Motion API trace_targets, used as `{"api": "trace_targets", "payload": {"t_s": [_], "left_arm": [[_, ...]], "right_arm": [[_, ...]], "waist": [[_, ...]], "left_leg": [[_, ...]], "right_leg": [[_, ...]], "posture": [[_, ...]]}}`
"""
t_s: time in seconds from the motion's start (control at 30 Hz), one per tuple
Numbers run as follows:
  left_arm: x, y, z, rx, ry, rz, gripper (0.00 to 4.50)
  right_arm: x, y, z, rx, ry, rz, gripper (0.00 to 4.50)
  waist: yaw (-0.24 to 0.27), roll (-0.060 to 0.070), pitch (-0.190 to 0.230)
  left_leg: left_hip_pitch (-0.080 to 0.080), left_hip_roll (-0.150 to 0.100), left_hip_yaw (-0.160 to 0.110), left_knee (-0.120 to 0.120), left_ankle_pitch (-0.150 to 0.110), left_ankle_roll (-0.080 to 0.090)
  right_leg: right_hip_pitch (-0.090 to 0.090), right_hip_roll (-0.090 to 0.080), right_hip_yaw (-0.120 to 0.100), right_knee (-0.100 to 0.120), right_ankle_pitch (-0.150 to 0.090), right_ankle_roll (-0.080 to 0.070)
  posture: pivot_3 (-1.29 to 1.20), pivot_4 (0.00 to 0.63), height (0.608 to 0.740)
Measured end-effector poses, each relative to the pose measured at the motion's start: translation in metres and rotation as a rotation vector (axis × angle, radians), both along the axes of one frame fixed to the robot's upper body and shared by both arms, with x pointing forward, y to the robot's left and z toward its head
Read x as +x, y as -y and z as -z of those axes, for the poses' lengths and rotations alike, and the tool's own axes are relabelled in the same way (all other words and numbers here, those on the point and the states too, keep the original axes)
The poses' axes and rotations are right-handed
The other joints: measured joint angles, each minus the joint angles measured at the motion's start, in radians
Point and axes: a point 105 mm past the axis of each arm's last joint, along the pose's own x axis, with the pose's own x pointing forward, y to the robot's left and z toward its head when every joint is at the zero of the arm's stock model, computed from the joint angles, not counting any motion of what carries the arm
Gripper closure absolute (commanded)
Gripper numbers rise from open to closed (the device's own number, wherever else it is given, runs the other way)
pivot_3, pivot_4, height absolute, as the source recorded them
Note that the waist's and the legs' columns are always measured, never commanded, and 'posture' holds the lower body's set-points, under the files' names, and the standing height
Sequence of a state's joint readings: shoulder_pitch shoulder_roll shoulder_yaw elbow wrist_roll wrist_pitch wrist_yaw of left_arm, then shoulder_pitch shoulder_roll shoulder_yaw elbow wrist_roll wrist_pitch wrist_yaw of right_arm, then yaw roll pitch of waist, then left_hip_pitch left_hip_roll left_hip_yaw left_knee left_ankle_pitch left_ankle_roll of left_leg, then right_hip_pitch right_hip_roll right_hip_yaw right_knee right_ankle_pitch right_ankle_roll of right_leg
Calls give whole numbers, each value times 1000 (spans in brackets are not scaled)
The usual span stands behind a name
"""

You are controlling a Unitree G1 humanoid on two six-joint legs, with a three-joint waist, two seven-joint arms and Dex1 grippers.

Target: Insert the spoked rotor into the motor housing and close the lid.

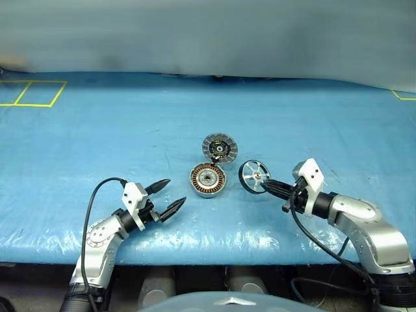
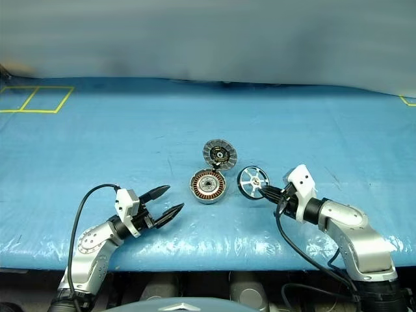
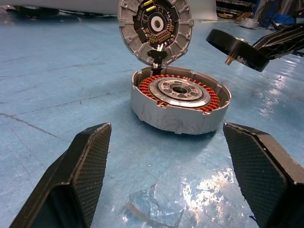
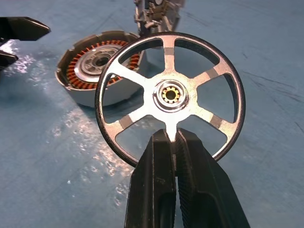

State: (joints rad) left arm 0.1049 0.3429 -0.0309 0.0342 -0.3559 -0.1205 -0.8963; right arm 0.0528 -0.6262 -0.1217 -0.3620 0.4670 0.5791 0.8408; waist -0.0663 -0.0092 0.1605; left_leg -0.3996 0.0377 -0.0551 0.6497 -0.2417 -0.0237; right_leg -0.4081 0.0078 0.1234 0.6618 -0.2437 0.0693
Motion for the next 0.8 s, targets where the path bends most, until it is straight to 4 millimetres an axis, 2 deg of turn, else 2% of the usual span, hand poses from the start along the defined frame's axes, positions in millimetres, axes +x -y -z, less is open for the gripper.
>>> {"api": "trace_targets", "payload": {"t_s": [0.33, 0.8], "left_arm": [[0, 3, -1, -14, 7, 14, 493], [2, 5, 1, -34, -1, 19, 493]], "right_arm": [[-2, -34, -4, 86, 6, -113, 4482], [20, -71, 0, 105, 42, -178, 4482]], "waist": [[1, 0, 0], [0, 0, 0]], "left_leg": [[0, 0, 0, 0, 0, 0], [0, 0, 0, 0, 0, 0]], "right_leg": [[0, 0, 0, 0, 0, 0], [0, 0, 0, 0, 0, 0]], "posture": [[0, 150, 740], [0, 150, 740]]}}
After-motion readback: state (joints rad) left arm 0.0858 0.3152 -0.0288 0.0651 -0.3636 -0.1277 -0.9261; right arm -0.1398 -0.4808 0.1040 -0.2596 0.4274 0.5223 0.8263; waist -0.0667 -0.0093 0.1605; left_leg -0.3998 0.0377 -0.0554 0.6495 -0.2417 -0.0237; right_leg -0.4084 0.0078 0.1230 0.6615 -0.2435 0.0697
